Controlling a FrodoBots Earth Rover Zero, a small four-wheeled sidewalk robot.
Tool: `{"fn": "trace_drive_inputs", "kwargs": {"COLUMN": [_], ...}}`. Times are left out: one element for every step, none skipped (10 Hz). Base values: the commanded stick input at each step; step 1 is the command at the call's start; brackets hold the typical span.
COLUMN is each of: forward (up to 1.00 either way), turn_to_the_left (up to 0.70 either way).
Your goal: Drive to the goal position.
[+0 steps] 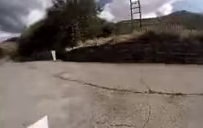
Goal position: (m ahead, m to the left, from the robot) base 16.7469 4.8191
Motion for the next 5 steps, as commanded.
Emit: {"fn": "trace_drive_inputs", "kwargs": {"forward": [0.00,0.00,0.00,0.00,0.00], "turn_to_the_left": [0.70,0.70,0.70,0.70,0.70]}}
